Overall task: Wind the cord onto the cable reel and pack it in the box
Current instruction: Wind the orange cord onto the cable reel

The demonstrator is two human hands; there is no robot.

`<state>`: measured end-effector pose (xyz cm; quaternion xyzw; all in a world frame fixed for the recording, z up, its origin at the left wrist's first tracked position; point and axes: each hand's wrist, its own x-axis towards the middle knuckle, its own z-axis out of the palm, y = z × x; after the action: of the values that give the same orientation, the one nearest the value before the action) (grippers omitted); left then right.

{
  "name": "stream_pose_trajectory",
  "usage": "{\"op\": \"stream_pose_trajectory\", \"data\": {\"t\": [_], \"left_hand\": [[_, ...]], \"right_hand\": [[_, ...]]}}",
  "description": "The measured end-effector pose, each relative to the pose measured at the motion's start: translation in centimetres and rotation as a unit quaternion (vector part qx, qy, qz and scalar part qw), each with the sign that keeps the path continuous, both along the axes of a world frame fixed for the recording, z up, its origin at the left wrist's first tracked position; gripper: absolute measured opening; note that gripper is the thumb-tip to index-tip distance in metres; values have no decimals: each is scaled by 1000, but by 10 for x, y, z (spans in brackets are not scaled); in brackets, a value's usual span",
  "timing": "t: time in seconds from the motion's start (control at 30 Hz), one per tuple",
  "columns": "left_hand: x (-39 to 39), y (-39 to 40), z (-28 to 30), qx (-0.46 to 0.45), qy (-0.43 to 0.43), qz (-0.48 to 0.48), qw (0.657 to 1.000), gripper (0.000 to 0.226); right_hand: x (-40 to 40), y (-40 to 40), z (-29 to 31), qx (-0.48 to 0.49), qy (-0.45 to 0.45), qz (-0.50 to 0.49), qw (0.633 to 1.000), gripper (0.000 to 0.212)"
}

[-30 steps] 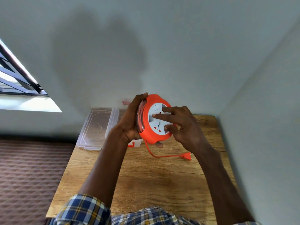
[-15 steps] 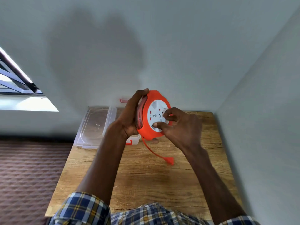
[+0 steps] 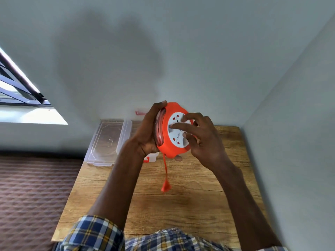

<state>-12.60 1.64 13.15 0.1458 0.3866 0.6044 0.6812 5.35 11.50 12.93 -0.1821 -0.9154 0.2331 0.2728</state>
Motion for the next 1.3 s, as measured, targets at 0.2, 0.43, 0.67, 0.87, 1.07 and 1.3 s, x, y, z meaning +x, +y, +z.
{"op": "stream_pose_trajectory", "data": {"t": [0.2,0.43,0.67,0.87,1.07,1.3], "left_hand": [[-4,-2,-1,4,-13,10,1000,73],[-4,-1,4,25,-25,-22,999,72],[-1,3,6,16,6,-1,1000,74],[2,3,7,34,17,17,999,57],[6,4,3,9,30,37,999,61],[18,12,8,-20,65,41,997,61]], "right_hand": [[3,5,5,11,-30,28,999,58],[3,2,6,32,-20,-18,999,62],[1,-1,9,3,-27,-72,997,56],[-7,-18,15,-74,10,-167,983,66],[-10,-23,13,-105,-13,-198,974,64],[-28,-25,16,-296,29,-286,911,50]]}}
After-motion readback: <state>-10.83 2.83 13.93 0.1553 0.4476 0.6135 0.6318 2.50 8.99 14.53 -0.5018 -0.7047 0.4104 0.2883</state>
